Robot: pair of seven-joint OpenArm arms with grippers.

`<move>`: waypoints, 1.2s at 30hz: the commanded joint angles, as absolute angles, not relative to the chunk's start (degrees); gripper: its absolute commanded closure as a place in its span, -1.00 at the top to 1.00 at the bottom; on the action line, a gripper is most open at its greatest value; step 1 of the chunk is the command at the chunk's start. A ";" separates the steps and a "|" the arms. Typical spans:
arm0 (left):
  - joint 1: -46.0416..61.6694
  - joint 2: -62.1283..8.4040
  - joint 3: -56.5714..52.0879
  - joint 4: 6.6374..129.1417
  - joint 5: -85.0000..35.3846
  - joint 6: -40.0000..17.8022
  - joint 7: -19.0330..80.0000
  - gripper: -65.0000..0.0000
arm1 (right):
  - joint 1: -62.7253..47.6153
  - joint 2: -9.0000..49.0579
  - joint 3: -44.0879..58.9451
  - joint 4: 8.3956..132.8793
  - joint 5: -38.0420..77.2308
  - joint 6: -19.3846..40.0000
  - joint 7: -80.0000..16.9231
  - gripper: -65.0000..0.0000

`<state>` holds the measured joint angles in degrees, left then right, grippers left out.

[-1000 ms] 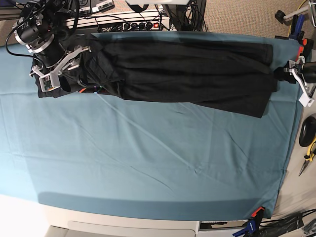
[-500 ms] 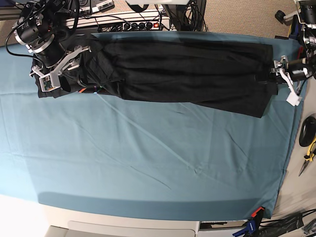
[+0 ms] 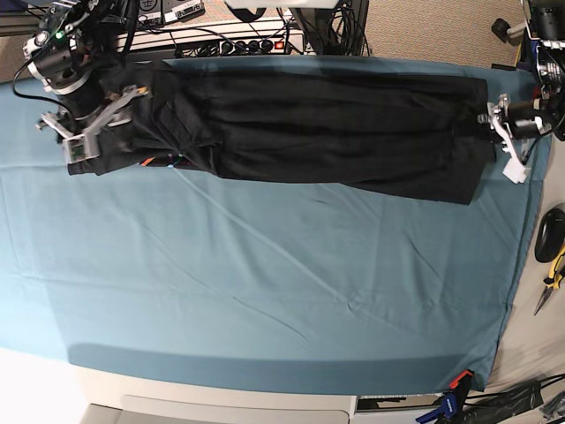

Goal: Fold the T-shirt properly
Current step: 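Grasp the opposite end of the folded shirt with the left gripper, then drag the shirt end with the left gripper toward the right gripper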

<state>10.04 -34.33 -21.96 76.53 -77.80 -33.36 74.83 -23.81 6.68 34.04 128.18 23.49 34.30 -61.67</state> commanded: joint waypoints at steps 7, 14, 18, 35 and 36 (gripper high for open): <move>10.50 -35.51 -22.26 90.26 -82.04 -36.12 76.77 -1.00 | -23.09 7.31 40.97 122.08 24.12 31.05 -57.78 0.00; 18.79 -31.27 -21.12 123.11 -61.73 -31.79 64.79 -1.00 | -23.00 7.79 44.84 122.06 26.09 31.03 -57.80 0.00; 21.08 -27.66 -14.94 130.52 -54.63 -30.20 60.36 -1.00 | -23.00 7.77 44.84 122.06 26.13 31.03 -57.82 0.00; 8.58 -8.49 11.88 113.51 -37.41 -28.05 53.95 -1.00 | -23.05 7.77 44.84 122.06 29.08 31.22 -58.70 0.00; 7.79 -7.81 12.47 112.18 -37.23 -28.08 53.95 -1.00 | -23.05 7.77 44.84 122.06 29.08 31.22 -58.70 0.00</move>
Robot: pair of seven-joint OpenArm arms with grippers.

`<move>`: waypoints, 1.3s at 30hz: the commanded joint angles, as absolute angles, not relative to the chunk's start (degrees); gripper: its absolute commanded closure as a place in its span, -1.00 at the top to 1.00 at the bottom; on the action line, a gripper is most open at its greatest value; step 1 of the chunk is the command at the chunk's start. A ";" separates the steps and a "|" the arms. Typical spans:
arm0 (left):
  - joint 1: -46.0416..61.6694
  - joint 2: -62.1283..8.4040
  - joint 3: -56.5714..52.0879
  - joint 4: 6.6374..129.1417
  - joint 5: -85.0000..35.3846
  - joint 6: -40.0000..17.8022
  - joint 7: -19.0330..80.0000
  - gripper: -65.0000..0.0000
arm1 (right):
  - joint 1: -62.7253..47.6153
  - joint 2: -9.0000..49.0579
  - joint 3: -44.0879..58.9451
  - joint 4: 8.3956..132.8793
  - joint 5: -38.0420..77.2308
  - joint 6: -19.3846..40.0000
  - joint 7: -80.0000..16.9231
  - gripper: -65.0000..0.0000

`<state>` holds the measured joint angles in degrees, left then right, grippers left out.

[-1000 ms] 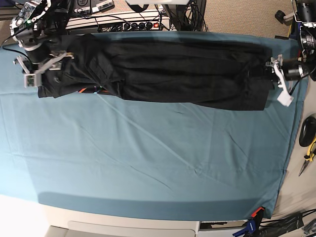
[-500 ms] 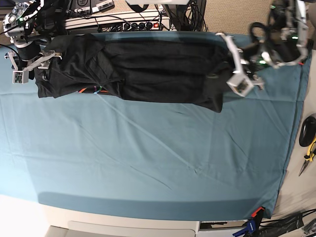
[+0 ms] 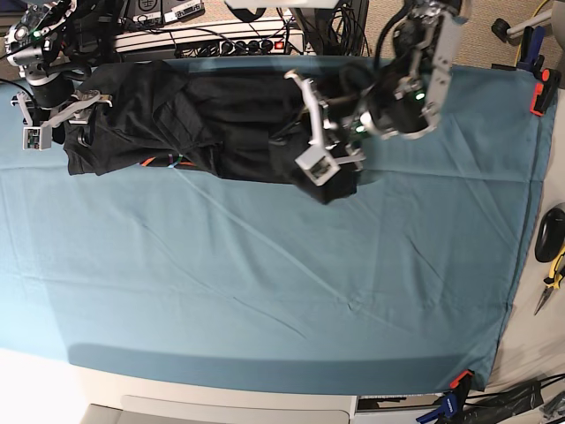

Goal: Fold the T-shirt properly
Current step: 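Drag the shirt end with the left gripper toward the right gripper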

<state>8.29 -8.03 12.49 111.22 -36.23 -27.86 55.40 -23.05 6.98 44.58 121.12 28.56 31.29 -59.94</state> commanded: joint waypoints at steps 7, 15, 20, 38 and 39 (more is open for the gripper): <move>3.73 -4.12 15.38 103.94 -37.30 -28.08 53.95 -1.00 | -23.05 7.77 44.84 122.06 29.10 31.24 -58.67 0.00; 3.29 -3.20 21.85 100.95 -39.68 -29.17 55.66 -1.00 | -23.03 7.77 44.66 122.06 29.10 31.22 -58.63 0.00; 3.29 -1.21 24.49 100.95 -39.57 -29.82 55.61 -1.00 | -23.05 7.75 44.66 122.06 29.10 31.22 -58.63 0.00; 0.95 1.13 24.62 99.57 -33.41 -29.80 52.62 -0.89 | -23.03 7.75 44.66 122.04 29.15 31.20 -58.50 0.00; 0.95 1.15 24.62 99.57 -33.41 -30.59 52.53 -0.68 | -23.03 7.75 44.66 122.04 29.12 31.20 -58.50 0.00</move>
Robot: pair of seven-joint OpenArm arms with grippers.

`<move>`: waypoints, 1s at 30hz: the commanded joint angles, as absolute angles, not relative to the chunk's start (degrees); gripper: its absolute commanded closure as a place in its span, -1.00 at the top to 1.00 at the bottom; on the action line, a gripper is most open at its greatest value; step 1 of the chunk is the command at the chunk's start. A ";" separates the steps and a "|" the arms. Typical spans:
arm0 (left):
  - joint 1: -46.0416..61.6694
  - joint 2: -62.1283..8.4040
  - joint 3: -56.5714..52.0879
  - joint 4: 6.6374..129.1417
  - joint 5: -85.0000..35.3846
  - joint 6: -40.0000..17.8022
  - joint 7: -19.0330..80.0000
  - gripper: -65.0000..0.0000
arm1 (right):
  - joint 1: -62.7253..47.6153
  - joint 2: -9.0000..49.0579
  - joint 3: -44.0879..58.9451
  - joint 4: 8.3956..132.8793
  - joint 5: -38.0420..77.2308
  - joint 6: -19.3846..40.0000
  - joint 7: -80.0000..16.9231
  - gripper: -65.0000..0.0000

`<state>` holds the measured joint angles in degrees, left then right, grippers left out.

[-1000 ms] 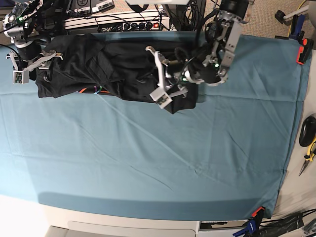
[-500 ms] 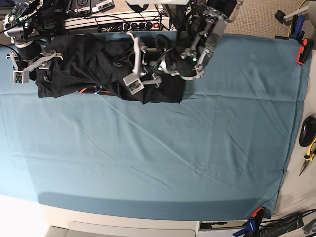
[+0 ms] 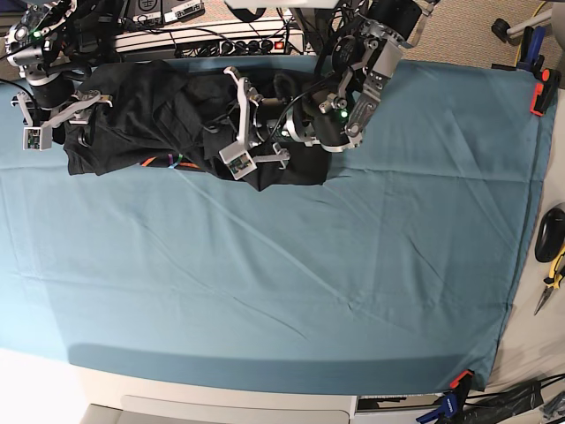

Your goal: Fold the T-shirt properly

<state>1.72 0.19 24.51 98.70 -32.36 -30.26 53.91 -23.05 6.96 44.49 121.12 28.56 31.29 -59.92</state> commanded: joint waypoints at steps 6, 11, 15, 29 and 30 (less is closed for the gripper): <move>0.95 2.76 24.62 99.31 -32.16 -31.51 50.92 -0.06 | -23.03 7.75 44.66 122.02 29.12 31.20 -58.48 0.00; 0.84 4.43 25.10 97.51 -31.22 -31.51 49.82 -0.06 | -23.05 7.75 44.66 122.02 29.12 31.20 -58.48 0.00; -1.37 4.01 26.48 96.20 -28.49 -31.53 51.72 -0.56 | -23.03 7.77 44.66 122.02 29.15 31.20 -58.41 0.00; -5.89 -5.89 13.63 98.91 -36.29 -27.73 61.71 -1.00 | -23.03 7.77 44.58 122.02 29.15 31.20 -58.17 0.00; -4.71 -6.61 13.65 98.91 -36.27 -27.55 61.73 -1.00 | -23.00 7.75 44.56 122.02 29.17 31.20 -58.17 0.00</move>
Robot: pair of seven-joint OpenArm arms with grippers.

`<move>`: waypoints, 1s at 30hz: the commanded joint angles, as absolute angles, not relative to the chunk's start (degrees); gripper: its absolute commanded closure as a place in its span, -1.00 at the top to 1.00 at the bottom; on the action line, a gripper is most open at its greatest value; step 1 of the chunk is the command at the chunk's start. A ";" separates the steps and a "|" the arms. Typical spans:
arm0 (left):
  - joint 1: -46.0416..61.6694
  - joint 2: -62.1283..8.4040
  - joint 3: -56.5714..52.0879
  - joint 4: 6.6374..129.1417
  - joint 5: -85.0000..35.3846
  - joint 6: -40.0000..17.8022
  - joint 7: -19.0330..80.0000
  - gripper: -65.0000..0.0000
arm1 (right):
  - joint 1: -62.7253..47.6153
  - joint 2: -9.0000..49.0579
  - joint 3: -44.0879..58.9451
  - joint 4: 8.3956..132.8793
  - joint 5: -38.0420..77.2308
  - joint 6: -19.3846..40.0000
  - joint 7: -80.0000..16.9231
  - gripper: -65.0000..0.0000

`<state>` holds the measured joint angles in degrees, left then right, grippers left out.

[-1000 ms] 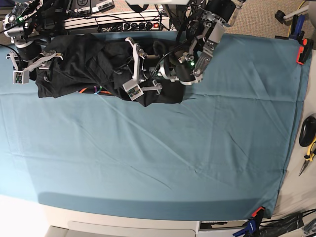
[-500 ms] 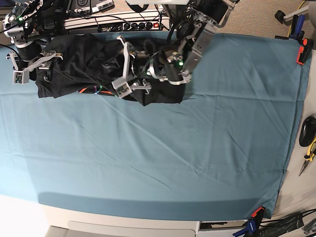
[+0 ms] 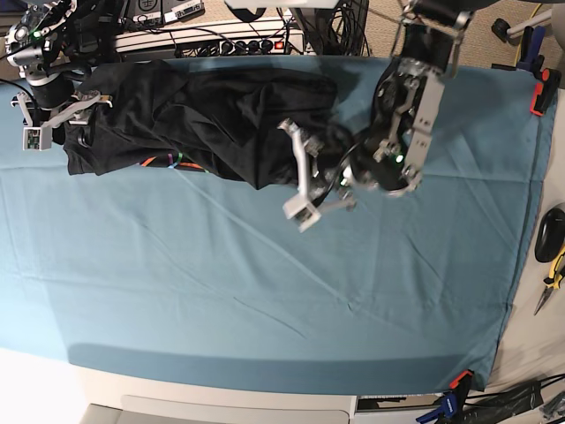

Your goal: Fold the T-shirt properly

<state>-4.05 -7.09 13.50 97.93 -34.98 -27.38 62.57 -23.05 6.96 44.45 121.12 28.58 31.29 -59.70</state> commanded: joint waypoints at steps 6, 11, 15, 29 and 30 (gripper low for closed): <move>1.19 -6.44 13.74 98.91 -37.41 -27.44 61.65 -1.00 | -23.03 7.73 44.56 122.02 30.48 31.22 -58.26 0.00; 2.79 -3.11 13.74 98.91 -37.76 -26.55 60.60 -1.00 | -23.03 7.73 44.58 122.02 30.46 31.20 -58.26 0.00; 3.55 -0.43 14.63 98.91 -40.18 -26.55 60.49 -1.00 | -23.03 7.75 44.56 122.02 30.46 31.22 -58.22 0.00; 2.11 -0.03 21.85 99.07 -45.98 -34.68 65.08 -1.00 | -23.03 7.75 44.58 122.02 30.44 31.24 -58.22 0.00; 1.48 -0.03 20.53 99.09 -43.92 -33.19 64.88 -1.00 | -23.03 7.77 44.58 122.02 30.44 31.22 -58.22 0.00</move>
<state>2.20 -0.60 20.64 97.93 -42.54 -32.69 65.98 -23.03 6.98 44.29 121.12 29.91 31.29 -59.70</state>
